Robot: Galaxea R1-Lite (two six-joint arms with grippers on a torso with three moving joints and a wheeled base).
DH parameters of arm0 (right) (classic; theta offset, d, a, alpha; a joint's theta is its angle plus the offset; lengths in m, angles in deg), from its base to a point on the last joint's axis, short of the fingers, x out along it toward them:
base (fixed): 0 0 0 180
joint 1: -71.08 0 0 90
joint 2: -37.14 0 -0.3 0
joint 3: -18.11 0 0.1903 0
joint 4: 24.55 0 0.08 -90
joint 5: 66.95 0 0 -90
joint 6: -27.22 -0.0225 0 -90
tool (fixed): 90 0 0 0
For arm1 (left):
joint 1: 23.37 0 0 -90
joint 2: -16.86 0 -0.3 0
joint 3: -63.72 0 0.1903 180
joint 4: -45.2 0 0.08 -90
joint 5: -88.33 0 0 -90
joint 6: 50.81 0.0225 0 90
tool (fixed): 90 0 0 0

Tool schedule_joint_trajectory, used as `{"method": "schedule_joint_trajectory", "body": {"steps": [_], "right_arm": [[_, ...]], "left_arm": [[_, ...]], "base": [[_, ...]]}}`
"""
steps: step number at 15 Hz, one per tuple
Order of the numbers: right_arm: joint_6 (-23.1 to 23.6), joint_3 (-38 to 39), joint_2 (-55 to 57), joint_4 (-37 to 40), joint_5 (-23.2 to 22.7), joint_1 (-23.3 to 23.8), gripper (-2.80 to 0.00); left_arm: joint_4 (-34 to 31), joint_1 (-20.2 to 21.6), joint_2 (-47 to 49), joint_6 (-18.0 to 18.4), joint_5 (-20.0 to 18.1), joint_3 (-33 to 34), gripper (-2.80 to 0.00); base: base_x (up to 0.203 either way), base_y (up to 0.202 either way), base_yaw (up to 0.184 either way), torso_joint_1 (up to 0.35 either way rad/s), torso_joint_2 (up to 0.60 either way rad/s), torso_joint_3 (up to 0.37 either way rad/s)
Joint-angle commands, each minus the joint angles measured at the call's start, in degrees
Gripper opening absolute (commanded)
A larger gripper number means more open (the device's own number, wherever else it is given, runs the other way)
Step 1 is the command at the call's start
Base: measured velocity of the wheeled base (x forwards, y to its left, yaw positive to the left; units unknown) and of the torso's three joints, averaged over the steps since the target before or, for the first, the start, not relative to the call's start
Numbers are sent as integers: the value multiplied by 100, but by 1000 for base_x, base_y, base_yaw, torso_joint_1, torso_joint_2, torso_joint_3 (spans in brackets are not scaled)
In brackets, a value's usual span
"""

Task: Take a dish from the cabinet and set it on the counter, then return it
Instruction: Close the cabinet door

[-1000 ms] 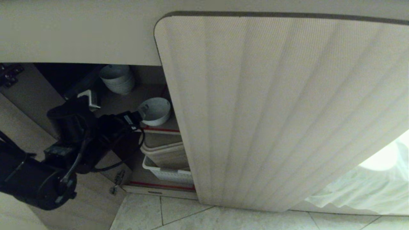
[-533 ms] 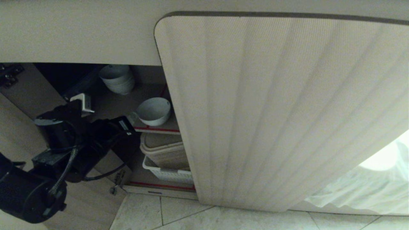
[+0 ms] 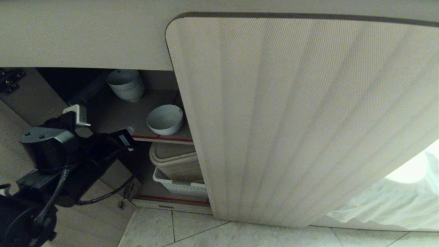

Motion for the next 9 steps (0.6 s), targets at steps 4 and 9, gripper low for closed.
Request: {"method": "schedule_joint_trajectory", "body": {"steps": [4, 9], "right_arm": [[-5, 0, -2, -4, 2, -6, -280], [1, 0, -2, 0, 2, -2, -280]], "left_arm": [[56, 0, -512, -1, 19, 692, -280], [65, 21, -802, 6, 2, 1227, -280]], "base": [[0, 0, 0, 0, 0, 0], [0, 0, 0, 0, 0, 0]]}}
